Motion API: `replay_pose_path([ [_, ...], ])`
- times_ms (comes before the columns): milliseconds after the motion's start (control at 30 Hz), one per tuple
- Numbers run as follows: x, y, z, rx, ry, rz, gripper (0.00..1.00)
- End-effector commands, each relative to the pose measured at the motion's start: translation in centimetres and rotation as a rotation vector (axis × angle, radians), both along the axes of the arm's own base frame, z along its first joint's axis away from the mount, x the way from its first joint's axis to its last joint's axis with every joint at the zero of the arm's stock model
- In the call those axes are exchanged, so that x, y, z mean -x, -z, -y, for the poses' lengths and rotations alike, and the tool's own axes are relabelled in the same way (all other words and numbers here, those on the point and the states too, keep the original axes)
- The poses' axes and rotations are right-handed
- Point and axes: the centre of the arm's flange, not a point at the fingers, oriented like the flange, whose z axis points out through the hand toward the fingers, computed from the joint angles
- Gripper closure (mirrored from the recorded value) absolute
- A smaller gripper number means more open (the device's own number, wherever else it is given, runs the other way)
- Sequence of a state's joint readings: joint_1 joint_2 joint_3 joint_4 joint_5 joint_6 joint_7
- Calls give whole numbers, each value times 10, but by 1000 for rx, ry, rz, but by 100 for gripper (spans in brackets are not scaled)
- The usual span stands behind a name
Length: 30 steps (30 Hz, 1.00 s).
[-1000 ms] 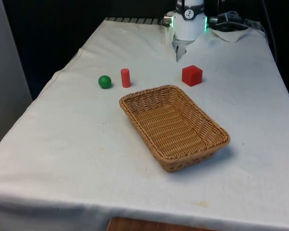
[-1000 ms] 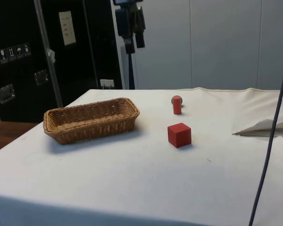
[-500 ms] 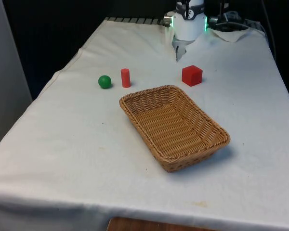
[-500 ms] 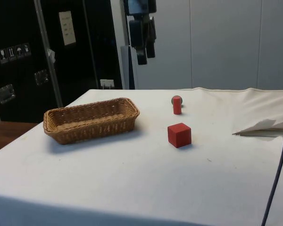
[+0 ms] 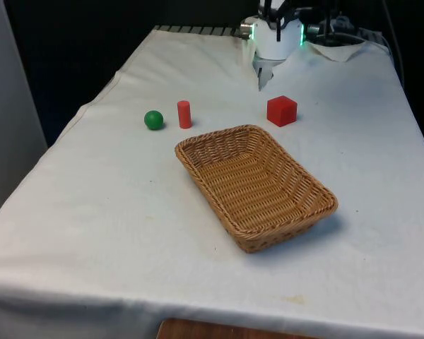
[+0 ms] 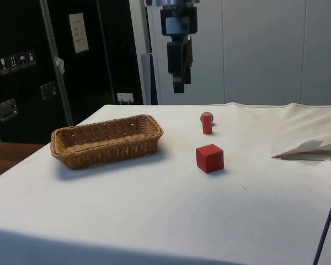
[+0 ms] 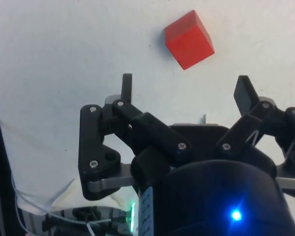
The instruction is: Pick up the object to the left of the cylinder and place it into the basket.
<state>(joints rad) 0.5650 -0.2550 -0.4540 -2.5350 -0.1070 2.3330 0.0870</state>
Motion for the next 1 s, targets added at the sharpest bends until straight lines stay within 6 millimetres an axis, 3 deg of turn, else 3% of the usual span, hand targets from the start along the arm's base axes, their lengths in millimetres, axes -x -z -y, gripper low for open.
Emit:
replay_pose_path([
  [0, 4, 2, 0, 3, -5, 16, 0],
  [967, 41, 61, -3, -12, -124, 30, 0],
])
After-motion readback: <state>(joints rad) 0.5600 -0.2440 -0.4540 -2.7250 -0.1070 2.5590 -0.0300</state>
